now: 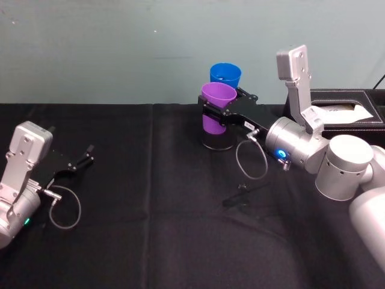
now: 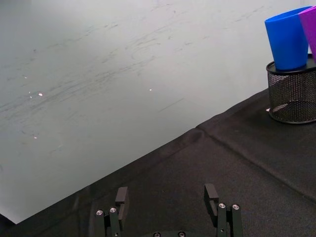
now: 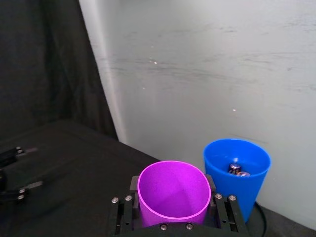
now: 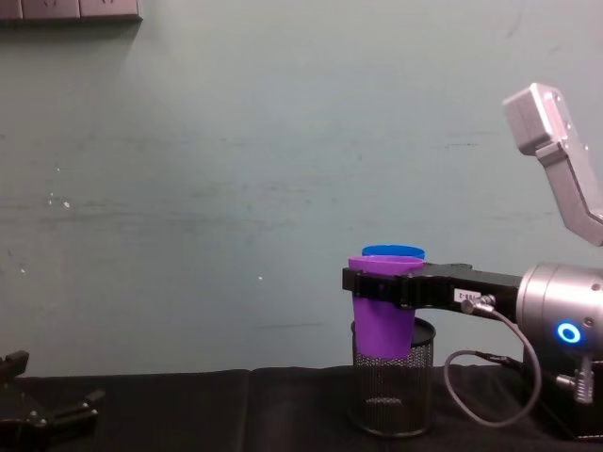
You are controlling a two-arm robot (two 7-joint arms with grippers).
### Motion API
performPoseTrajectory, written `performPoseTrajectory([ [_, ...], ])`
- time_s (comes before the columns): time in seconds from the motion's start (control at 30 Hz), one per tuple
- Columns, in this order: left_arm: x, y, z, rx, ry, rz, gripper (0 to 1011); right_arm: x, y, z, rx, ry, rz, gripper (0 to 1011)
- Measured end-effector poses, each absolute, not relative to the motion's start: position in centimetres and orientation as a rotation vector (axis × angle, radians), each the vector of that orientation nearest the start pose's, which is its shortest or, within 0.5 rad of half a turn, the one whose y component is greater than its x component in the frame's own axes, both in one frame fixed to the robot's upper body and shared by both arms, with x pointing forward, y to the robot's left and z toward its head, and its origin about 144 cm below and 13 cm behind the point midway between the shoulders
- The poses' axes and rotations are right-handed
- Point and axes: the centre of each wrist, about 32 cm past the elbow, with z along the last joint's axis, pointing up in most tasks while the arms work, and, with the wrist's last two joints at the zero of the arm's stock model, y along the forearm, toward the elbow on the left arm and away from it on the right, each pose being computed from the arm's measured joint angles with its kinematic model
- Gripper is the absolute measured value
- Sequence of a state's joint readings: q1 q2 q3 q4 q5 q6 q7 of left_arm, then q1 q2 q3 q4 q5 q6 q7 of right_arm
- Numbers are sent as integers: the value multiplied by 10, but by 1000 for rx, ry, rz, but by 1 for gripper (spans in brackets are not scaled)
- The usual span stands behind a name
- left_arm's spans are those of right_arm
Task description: Pick up one cup with a gripper and tap it against the other cup.
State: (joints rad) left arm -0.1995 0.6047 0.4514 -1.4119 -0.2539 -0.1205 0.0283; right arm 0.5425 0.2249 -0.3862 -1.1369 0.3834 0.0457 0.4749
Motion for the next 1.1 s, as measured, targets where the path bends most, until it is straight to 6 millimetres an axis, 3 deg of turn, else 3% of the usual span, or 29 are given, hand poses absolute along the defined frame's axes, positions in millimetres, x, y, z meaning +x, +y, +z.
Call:
performPoseTrajectory([
  [0.57, 489, 310, 1140, 305, -285, 1248, 1000, 553, -240, 1202, 1, 14, -775, 747],
  [1.1, 489, 310, 1140, 304, -285, 1248, 1000, 523, -252, 1186, -5, -4, -761, 747],
])
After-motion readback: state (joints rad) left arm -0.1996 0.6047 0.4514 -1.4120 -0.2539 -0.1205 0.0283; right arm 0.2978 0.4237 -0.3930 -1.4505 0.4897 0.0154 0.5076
